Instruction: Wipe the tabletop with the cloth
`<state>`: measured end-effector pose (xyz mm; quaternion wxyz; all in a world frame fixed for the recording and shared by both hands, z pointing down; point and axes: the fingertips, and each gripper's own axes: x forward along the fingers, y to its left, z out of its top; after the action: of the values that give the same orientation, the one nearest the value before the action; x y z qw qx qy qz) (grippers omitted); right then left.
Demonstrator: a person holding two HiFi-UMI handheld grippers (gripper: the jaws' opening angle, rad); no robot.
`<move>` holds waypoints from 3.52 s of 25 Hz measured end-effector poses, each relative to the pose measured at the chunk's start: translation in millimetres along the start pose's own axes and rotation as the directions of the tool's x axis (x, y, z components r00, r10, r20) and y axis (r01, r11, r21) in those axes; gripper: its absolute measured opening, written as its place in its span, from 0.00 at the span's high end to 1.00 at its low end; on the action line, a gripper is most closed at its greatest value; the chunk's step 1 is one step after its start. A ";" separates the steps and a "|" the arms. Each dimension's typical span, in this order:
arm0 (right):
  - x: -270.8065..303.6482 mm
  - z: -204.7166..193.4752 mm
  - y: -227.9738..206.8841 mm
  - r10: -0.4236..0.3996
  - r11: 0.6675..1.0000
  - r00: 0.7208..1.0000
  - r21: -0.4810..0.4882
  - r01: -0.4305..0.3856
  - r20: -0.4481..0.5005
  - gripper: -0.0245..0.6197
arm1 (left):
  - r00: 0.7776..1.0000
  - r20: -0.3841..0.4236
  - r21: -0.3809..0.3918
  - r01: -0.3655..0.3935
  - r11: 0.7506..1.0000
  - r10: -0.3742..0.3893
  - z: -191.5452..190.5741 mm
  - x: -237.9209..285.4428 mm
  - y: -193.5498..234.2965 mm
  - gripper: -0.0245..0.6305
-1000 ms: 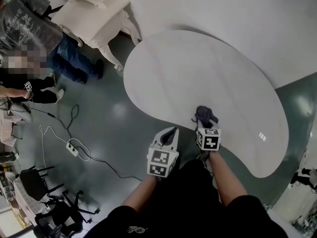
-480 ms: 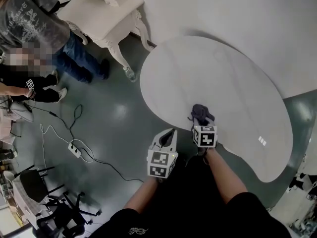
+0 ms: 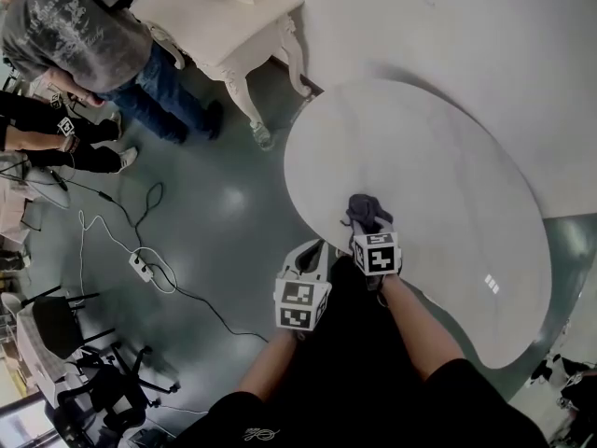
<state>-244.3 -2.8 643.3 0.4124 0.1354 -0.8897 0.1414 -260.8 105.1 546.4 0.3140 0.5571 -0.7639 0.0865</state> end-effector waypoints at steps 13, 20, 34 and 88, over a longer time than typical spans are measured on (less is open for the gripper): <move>42.4 46.4 42.3 0.148 0.989 0.989 0.001 -0.148 0.026 0.89 | 0.989 -0.049 -0.032 -0.141 0.990 0.139 33.9 32.1 58.4 0.95; 75.6 86.1 70.4 0.250 0.968 0.968 0.019 -0.250 -0.002 0.89 | 0.976 -0.073 -0.037 -0.208 0.977 0.205 56.2 32.5 102.1 0.95; 140.7 173.0 76.3 0.224 0.974 0.974 -0.053 -0.222 0.041 0.89 | 0.994 -0.076 -0.011 -0.078 0.997 0.077 88.3 71.5 159.1 0.95; -41.6 19.3 -218.2 -0.146 0.867 0.979 0.496 0.056 0.145 0.89 | 0.903 -0.256 0.274 0.411 0.870 -0.346 44.3 132.4 -156.7 0.95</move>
<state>-153.9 -206.2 629.8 0.2907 0.2940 -0.8497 0.3273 -160.1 -78.9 553.7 0.3044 0.7286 -0.5797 0.2011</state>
